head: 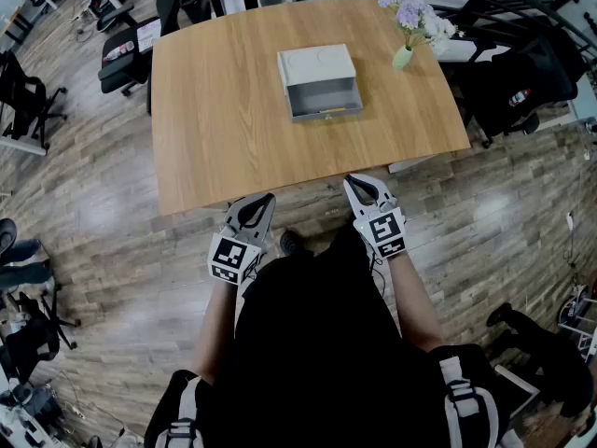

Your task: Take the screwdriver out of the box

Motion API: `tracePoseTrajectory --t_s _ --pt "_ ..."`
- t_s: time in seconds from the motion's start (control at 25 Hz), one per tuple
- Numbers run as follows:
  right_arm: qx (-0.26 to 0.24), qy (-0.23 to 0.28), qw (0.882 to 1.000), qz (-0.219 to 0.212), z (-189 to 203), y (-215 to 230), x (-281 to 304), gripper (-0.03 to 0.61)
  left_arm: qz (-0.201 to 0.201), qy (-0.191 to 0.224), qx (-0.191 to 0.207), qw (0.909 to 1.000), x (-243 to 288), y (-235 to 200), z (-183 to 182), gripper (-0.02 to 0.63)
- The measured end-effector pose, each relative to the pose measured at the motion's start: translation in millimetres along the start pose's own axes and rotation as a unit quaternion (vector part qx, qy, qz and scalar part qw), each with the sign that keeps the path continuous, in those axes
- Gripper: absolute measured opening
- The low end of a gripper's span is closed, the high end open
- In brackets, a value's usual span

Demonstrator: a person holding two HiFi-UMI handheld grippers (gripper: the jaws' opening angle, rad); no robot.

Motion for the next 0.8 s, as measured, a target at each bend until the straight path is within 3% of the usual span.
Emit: tracePoseTrajectory --t_s 0.36,0.8 --pt "-0.002 0.015 1.000 -0.027 -6 -11 5 0.028 -0.004 -0.001 0.002 1.0000 -10 -4 3 0.023" --pt "-0.014 0.007 1.000 -0.025 -6 -8 5 0.028 -0.007 0.002 -0.002 1.0000 -5 0 3 0.023"
Point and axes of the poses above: the fingertips, and each gripper's own axes: x forward along the fingers, y to its right, z out of its underside, the point moved 10 cm from there along -x, backward along the fingers, and after that the axes turned 11 degrees about -y, right-handed, at the moved point
